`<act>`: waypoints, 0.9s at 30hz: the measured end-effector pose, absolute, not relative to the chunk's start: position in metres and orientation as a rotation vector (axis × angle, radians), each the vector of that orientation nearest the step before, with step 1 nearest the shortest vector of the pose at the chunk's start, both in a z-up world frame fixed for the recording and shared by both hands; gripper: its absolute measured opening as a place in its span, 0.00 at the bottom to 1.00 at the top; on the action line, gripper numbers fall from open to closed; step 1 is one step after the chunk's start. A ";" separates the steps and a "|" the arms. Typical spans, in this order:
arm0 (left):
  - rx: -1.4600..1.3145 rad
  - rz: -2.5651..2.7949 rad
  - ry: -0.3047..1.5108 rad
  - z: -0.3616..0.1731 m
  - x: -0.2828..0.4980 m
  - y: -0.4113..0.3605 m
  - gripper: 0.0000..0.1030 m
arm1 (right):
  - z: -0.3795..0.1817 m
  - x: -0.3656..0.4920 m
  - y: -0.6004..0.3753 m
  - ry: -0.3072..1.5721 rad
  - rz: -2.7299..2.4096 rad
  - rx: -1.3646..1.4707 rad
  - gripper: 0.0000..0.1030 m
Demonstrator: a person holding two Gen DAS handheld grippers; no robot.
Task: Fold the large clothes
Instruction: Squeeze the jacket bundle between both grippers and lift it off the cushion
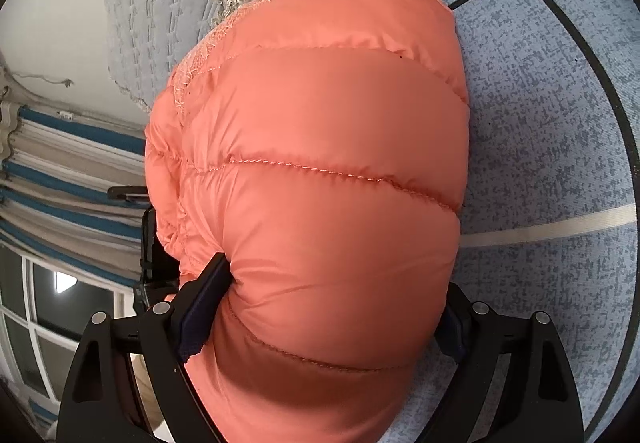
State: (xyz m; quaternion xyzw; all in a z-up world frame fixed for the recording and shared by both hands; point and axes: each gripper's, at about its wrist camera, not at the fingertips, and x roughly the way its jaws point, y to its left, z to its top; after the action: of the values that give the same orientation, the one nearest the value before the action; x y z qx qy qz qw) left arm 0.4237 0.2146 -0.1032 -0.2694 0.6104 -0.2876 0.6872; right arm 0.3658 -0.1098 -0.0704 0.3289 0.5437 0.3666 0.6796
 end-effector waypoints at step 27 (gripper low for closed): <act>-0.634 -0.687 1.089 -0.018 0.348 0.287 0.70 | 0.027 0.327 -0.063 1.025 0.901 0.664 0.69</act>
State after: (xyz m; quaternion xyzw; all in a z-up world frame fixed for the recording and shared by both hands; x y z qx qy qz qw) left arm 0.3482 0.2872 -0.0176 -0.2904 0.4991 -0.3146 0.7534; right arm 0.3266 -0.0632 0.0272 0.3012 0.4646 0.4085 0.7256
